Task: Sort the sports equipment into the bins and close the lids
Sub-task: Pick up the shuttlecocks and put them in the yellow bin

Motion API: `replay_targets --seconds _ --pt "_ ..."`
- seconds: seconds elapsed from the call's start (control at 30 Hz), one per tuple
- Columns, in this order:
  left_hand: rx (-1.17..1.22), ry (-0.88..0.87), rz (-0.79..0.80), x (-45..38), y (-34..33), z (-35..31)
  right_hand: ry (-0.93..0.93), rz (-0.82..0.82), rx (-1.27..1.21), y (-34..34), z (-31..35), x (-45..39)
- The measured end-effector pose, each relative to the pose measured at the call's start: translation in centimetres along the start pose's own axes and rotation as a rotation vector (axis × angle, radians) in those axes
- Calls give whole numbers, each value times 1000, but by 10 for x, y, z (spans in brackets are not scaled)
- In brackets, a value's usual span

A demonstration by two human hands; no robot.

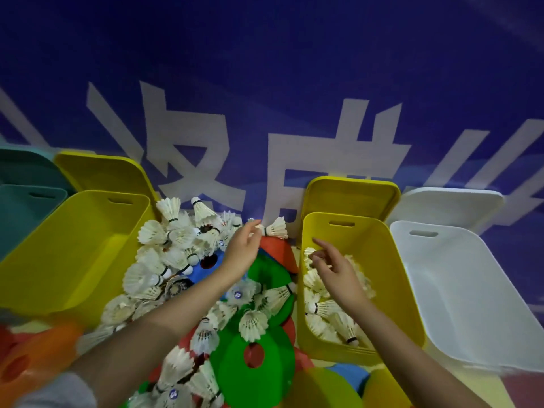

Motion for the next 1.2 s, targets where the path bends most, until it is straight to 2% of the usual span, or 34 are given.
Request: replay_targets --seconds 0.13,0.23,0.3,0.4,0.53,0.7,0.83,1.0,1.2 --pt "-186 -57 26 38 70 25 14 186 16 -54 21 22" --pt "-314 -14 104 68 109 53 -25 288 187 -96 18 34" --pt "-372 47 144 86 126 71 -49 301 329 -118 9 40" --pt "-415 106 109 108 138 91 -97 272 486 -141 -4 51" --pt "-312 187 138 132 129 104 -220 287 558 -170 -20 71" --pt "-358 143 179 135 110 110 -260 154 594 -185 -28 79" --pt "-461 -1 254 113 96 99 -280 85 562 -176 -26 79" --pt "-661 -197 443 72 71 83 -253 -89 406 -146 -12 88" --pt "-874 -276 702 35 36 87 -172 -182 378 -112 6 107"
Point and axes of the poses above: each hand's wrist, its own x-axis away from the middle knuckle, its own y-axis out of the back of the hand, z = x × y, the point moved 1 cm from there along -x, towards the middle knuckle, and after that the axes turned 4 degrees about x, right-handed, at the moved point
